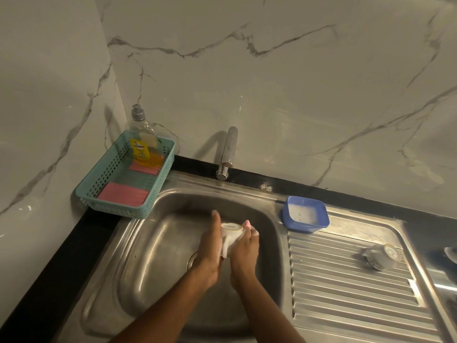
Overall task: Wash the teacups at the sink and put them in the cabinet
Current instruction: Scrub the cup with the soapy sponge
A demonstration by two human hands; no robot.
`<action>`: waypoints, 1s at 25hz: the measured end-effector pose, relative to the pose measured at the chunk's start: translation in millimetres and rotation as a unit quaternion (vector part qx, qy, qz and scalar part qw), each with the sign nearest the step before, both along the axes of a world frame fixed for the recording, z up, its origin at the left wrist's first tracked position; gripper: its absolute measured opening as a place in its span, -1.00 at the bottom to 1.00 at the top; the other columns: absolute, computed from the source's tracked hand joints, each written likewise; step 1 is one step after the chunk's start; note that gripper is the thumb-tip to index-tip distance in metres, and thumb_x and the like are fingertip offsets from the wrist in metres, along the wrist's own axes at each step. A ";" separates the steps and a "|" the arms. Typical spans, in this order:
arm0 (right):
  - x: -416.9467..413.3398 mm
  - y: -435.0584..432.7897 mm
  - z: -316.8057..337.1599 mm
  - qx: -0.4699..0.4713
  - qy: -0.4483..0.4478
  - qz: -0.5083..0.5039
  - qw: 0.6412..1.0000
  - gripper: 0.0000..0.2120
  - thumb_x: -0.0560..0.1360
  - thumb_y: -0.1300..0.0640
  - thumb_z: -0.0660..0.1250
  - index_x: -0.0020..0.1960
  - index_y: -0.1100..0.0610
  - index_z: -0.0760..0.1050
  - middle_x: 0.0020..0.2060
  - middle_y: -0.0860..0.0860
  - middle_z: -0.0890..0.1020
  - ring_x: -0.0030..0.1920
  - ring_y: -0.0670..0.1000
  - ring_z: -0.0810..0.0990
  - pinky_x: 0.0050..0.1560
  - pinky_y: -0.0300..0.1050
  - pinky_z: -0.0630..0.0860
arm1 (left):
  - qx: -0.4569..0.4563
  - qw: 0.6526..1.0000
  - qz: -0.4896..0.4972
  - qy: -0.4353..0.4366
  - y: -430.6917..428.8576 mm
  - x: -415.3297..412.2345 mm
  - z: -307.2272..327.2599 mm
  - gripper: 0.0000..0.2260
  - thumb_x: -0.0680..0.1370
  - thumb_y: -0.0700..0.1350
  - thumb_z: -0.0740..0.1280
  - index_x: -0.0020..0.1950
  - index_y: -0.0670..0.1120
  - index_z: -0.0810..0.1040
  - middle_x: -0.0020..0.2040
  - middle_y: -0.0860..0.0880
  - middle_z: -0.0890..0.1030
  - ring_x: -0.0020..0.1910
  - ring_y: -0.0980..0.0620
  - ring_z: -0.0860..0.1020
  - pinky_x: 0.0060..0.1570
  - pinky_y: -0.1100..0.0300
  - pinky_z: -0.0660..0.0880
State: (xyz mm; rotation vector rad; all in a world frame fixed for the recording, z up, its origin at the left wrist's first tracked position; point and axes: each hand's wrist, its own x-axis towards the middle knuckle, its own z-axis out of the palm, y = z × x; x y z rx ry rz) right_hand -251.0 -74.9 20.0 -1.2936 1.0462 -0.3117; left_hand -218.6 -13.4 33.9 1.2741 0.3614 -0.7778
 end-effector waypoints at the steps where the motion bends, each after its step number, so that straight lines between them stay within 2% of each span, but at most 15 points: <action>1: 0.1 -3.9 5.0 -0.003 0.004 0.009 1.000 -0.70 0.68 -0.13 0.14 0.24 0.05 0.40 -0.01 0.03 0.66 -0.01 0.01 0.68 0.04 -0.01 0.64 | -0.015 0.999 -0.033 -0.027 -1.2 -4.3 -3.3 -0.39 0.46 0.43 0.33 0.15 -0.07 0.67 0.04 -0.13 0.73 0.07 -0.09 0.70 0.21 -0.10 0.58; 2: -1.0 -5.6 9.8 -0.015 0.000 0.034 0.999 -0.71 0.68 -0.13 0.16 0.20 0.07 0.40 -0.03 0.03 0.66 -0.01 0.01 0.68 -0.03 -0.09 0.62 | -0.009 0.997 -0.047 -0.062 -2.5 -6.9 -7.3 -0.42 0.40 0.38 0.44 0.15 -0.07 0.68 0.03 -0.11 0.74 0.07 -0.07 0.71 0.21 -0.12 0.59; 4: -9.3 1.5 17.2 -0.073 -0.042 0.103 0.991 -0.74 0.68 -0.08 0.18 0.15 0.09 0.48 -0.07 0.00 0.69 -0.01 -0.01 0.69 -0.10 -0.22 0.59 | 0.014 0.996 0.025 -0.085 -4.2 -7.0 -7.8 -0.55 0.42 0.21 0.53 0.12 -0.10 0.68 -0.04 -0.10 0.75 -0.01 -0.05 0.73 0.14 -0.11 0.63; 6: -21.0 17.1 19.5 -0.145 -0.073 0.150 0.975 -0.80 0.69 -0.03 0.18 0.20 -0.06 0.55 -0.03 -0.14 0.70 0.04 -0.18 0.67 0.00 -0.33 0.56 | 0.020 0.994 0.082 -0.067 -2.0 -3.2 -3.9 -0.62 0.50 0.15 0.49 0.11 -0.12 0.64 -0.08 -0.09 0.75 -0.08 -0.04 0.73 0.07 -0.05 0.66; 8: -26.4 24.3 16.2 -0.196 -0.075 0.156 0.965 -0.78 0.69 -0.04 0.17 0.24 -0.13 0.55 0.01 -0.25 0.68 0.07 -0.29 0.63 0.05 -0.41 0.52 | -0.002 0.996 0.074 -0.055 3.7 -0.6 0.2 -0.70 0.57 0.10 0.43 0.10 -0.12 0.66 -0.07 -0.12 0.74 -0.06 -0.08 0.73 0.08 -0.07 0.65; 9: -21.6 17.6 13.4 -0.182 -0.063 0.151 0.970 -0.75 0.69 -0.06 0.15 0.23 -0.10 0.57 -0.01 -0.22 0.70 0.04 -0.25 0.66 0.02 -0.37 0.55 | -0.016 0.997 0.065 -0.045 5.7 -1.9 3.0 -0.72 0.59 0.07 0.40 0.11 -0.12 0.67 -0.05 -0.14 0.74 -0.03 -0.10 0.73 0.10 -0.07 0.64; 12: 2.4 -17.6 13.0 -0.033 0.012 0.132 0.991 -0.66 0.71 0.00 0.11 0.11 0.15 0.60 -0.13 0.03 0.72 -0.11 -0.03 0.72 -0.23 -0.27 0.59 | -0.044 0.997 0.049 -0.041 4.6 -12.3 8.3 -0.72 0.62 0.00 0.34 0.17 -0.18 0.65 0.00 -0.17 0.73 0.03 -0.11 0.71 0.14 -0.04 0.62; 13: 3.4 -19.4 15.3 -0.016 0.017 0.142 0.990 -0.66 0.71 0.02 0.11 0.11 0.16 0.60 -0.13 0.07 0.72 -0.11 -0.01 0.73 -0.24 -0.27 0.59 | -0.046 0.996 0.059 -0.038 5.3 -13.0 7.8 -0.71 0.62 0.00 0.34 0.18 -0.19 0.64 0.01 -0.18 0.73 0.04 -0.12 0.71 0.17 -0.06 0.61; 16: -15.1 7.1 14.1 -0.117 -0.011 0.171 0.978 -0.74 0.70 0.01 0.13 0.22 -0.04 0.57 -0.06 -0.06 0.73 -0.02 -0.16 0.70 -0.05 -0.28 0.61 | -0.063 0.995 0.078 -0.019 10.7 -3.2 5.1 -0.71 0.62 0.02 0.36 0.17 -0.17 0.65 0.02 -0.20 0.73 0.03 -0.15 0.71 0.18 -0.09 0.60; 18: -24.0 16.8 11.0 -0.161 -0.011 0.186 0.969 -0.75 0.71 0.01 0.10 0.30 -0.15 0.48 -0.03 -0.15 0.70 0.01 -0.25 0.66 -0.05 -0.41 0.54 | -0.060 0.996 0.061 -0.013 12.1 -2.5 4.4 -0.73 0.62 0.01 0.36 0.15 -0.17 0.67 0.02 -0.22 0.72 0.01 -0.16 0.71 0.08 -0.02 0.63; 20: -11.4 1.9 12.0 -0.047 0.002 0.163 0.985 -0.69 0.72 0.05 0.05 0.23 -0.03 0.56 -0.08 -0.04 0.74 -0.06 -0.15 0.69 -0.18 -0.39 0.53 | -0.067 0.996 0.053 -0.005 10.9 -7.0 3.4 -0.73 0.63 -0.03 0.33 0.18 -0.19 0.66 0.05 -0.23 0.72 -0.01 -0.13 0.71 -0.03 0.06 0.63; 22: -4.6 -10.4 18.4 0.023 0.003 0.153 0.988 -0.65 0.72 0.05 0.04 0.19 0.04 0.60 -0.12 0.03 0.75 -0.11 -0.08 0.70 -0.21 -0.30 0.56 | -0.091 0.995 0.051 0.004 11.6 -8.4 0.7 -0.68 0.64 -0.02 0.31 0.24 -0.22 0.63 0.09 -0.24 0.71 0.07 -0.15 0.69 0.11 -0.01 0.59; 23: -7.3 -7.5 21.8 0.000 -0.005 0.164 0.986 -0.67 0.72 0.03 0.04 0.21 -0.01 0.59 -0.12 -0.01 0.74 -0.09 -0.13 0.70 -0.17 -0.31 0.56 | -0.096 0.994 0.055 0.009 12.8 -5.5 1.1 -0.67 0.63 -0.01 0.31 0.24 -0.22 0.63 0.10 -0.24 0.70 0.11 -0.18 0.68 0.18 -0.06 0.57; 25: -18.5 7.8 20.8 -0.112 -0.002 0.197 0.974 -0.75 0.72 0.00 0.08 0.21 -0.12 0.53 -0.15 -0.14 0.69 -0.11 -0.30 0.65 -0.15 -0.38 0.52 | -0.093 0.993 0.067 0.014 14.2 2.3 -2.2 -0.67 0.62 0.02 0.35 0.20 -0.20 0.65 0.08 -0.25 0.70 0.12 -0.23 0.67 0.22 -0.12 0.55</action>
